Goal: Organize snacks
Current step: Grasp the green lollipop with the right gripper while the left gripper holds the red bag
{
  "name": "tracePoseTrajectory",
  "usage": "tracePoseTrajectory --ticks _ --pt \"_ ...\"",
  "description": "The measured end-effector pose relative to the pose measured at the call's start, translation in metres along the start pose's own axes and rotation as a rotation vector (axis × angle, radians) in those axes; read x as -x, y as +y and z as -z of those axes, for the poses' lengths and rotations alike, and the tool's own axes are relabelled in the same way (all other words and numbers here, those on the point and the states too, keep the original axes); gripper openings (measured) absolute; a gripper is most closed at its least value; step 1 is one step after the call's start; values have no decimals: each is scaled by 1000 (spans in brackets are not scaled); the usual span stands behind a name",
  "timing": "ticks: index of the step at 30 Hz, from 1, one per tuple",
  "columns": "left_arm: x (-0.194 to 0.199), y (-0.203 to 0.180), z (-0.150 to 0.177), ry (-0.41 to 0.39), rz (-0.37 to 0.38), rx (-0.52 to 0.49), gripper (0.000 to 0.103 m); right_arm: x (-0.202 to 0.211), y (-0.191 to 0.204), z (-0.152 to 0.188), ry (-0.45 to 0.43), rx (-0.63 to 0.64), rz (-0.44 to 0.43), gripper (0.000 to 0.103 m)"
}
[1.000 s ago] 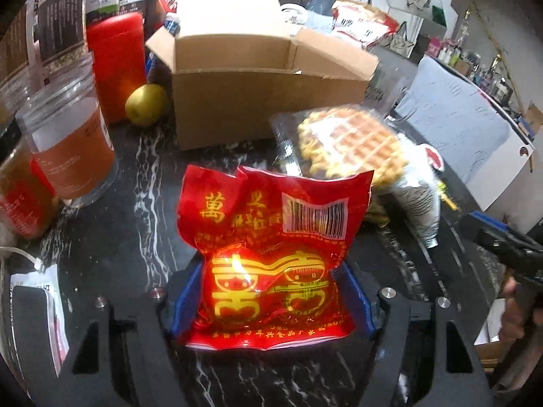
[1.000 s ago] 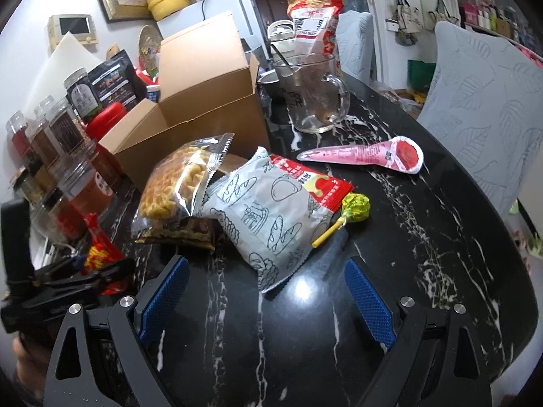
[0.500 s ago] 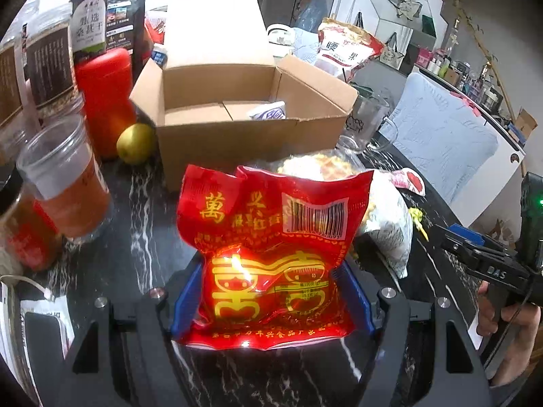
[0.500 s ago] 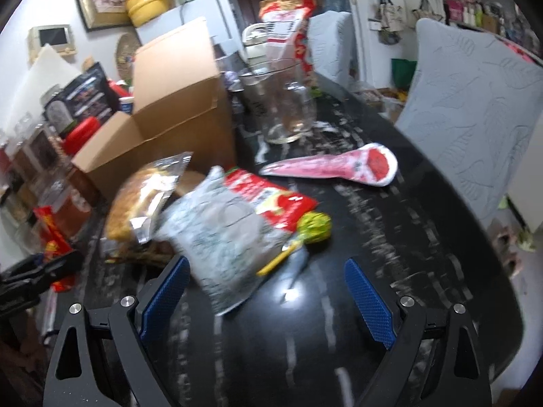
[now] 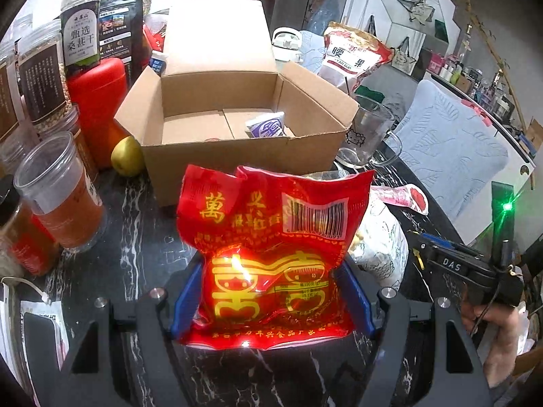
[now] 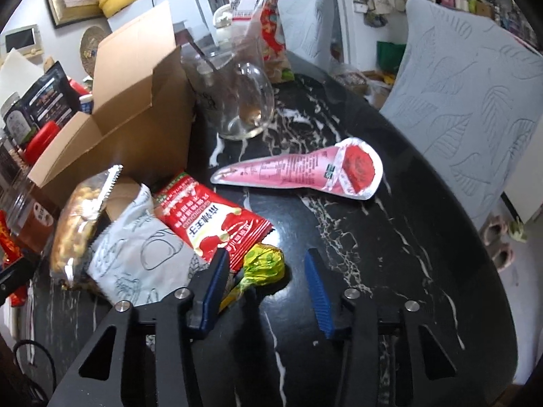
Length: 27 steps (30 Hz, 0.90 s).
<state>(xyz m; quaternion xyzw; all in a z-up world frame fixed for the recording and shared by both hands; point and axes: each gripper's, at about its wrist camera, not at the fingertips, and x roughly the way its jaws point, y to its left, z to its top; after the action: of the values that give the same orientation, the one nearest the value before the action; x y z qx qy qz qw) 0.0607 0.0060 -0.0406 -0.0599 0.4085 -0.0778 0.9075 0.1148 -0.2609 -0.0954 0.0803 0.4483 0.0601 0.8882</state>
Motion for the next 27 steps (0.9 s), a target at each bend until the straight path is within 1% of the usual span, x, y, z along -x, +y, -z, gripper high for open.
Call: tracePoseTrajectory --ticks 1,3,4,6,9,15,22,27 --pt "0 -1 0 2 -5 5 73 -3 -1 0 10 3 0 40" --pt "0 -3 0 4 -11 14 73 -6 -2 -1 19 9 -8 31" --pt "1 -3 1 5 -16 20 73 -6 -1 0 17 23 -14 25" --pt "4 -4 3 2 -27 27 73 -7 0 1 16 37 -20 25" --pt "10 -4 8 -3 -42 44 73 -3 -1 3 19 38 -50 25" --pt "30 -4 24 -20 -68 80 73 15 1 11 3 68 -80 25" --pt "51 -2 43 -46 -64 97 73 44 13 27 -16 119 -123 25" --pt "66 4 49 -75 -45 79 73 62 28 42 -35 136 -159 25"
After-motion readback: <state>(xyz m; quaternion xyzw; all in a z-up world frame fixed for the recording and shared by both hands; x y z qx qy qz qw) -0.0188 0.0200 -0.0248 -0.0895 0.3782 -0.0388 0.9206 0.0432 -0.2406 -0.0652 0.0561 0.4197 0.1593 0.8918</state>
